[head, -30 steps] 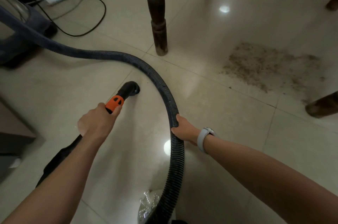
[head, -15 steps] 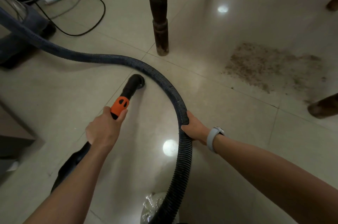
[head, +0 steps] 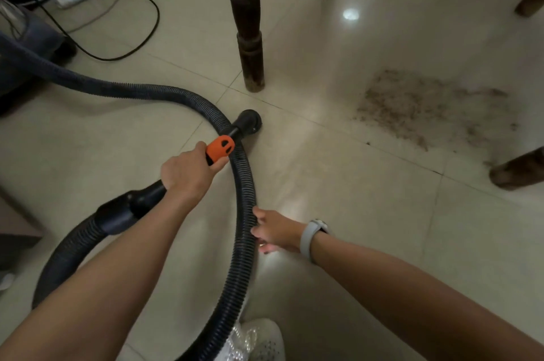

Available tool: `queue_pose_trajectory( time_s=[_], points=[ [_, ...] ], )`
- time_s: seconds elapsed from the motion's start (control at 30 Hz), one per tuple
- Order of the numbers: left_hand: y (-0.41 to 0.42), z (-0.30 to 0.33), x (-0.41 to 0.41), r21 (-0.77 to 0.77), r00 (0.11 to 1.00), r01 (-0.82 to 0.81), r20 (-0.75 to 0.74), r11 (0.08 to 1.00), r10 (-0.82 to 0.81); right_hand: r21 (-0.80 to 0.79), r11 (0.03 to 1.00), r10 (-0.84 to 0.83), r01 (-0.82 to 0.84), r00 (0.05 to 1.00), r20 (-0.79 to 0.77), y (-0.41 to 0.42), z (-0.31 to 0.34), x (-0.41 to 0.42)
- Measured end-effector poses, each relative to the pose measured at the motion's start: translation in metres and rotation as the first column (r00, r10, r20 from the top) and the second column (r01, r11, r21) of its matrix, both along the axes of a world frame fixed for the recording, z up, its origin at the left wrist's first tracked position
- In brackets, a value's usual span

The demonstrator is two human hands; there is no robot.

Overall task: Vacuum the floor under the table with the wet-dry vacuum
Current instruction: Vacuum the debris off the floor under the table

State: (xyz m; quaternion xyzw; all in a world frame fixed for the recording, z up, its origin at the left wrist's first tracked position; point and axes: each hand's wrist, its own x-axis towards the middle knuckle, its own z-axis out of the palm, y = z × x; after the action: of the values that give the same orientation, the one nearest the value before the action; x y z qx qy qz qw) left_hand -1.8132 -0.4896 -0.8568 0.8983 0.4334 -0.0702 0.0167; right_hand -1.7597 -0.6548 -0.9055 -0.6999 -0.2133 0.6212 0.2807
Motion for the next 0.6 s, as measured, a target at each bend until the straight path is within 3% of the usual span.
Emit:
queue_pose_trajectory(
  time_s=[0.13,0.6],
  points=[
    [0.004,-0.007,0.021,-0.022,0.999,0.049,-0.005,0.999,-0.049,-0.04,0.996,0.085,-0.086,0.996,-0.009,-0.007,-0.006,0.0],
    [-0.012,-0.02,0.051,-0.126,0.999,0.031,0.028,0.992,-0.028,-0.129,0.991,0.043,-0.041,0.999,0.014,-0.022,-0.013,0.041]
  ],
)
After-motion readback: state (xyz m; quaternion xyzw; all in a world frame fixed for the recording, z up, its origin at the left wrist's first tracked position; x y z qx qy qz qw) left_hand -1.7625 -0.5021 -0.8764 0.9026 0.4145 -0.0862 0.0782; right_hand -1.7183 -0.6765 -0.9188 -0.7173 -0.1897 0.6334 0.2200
